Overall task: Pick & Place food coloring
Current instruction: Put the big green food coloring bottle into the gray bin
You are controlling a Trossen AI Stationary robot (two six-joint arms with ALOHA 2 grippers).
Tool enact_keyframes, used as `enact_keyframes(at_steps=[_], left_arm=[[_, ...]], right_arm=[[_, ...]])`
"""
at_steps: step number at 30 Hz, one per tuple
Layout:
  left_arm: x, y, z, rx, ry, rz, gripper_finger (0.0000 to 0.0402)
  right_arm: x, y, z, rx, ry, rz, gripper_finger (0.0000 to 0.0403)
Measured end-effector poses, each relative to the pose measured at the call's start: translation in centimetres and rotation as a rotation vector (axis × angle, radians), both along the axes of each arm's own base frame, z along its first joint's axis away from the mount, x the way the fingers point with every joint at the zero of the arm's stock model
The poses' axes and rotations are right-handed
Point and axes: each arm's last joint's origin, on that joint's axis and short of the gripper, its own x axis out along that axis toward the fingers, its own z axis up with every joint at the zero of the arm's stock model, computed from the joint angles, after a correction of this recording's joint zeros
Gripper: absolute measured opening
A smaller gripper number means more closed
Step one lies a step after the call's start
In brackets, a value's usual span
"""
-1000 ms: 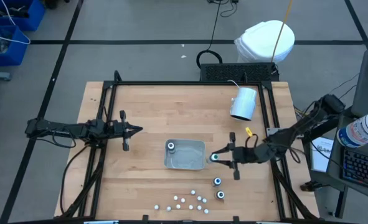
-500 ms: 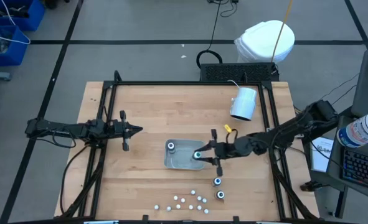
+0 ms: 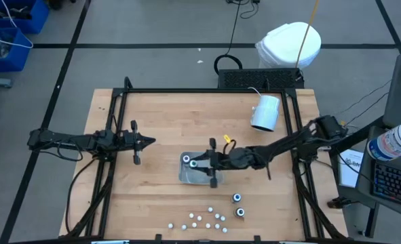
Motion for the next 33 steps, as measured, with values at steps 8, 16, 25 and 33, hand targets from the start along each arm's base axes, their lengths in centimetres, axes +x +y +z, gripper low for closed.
enact_keyframes(at_steps=[8,16,25,33], left_arm=[[0.0,0.0,-0.1,0.001,0.014,0.0,0.001],[0.0,0.0,-0.1,0.002,0.014,0.0,0.001],[0.0,0.0,-0.1,0.005,0.014,0.0,0.001],[0.0,0.0,-0.1,0.005,0.014,0.0,0.001]], right_arm=[[2.0,-0.2,-3.4,-0.014,0.056,-0.024,0.0118],[2.6,-0.1,-5.6,-0.052,0.074,-0.042,0.0119],[2.9,0.0,-7.2,-0.061,0.092,-0.042,0.012],[2.9,0.1,-7.1,-0.056,0.085,-0.039,0.012]])
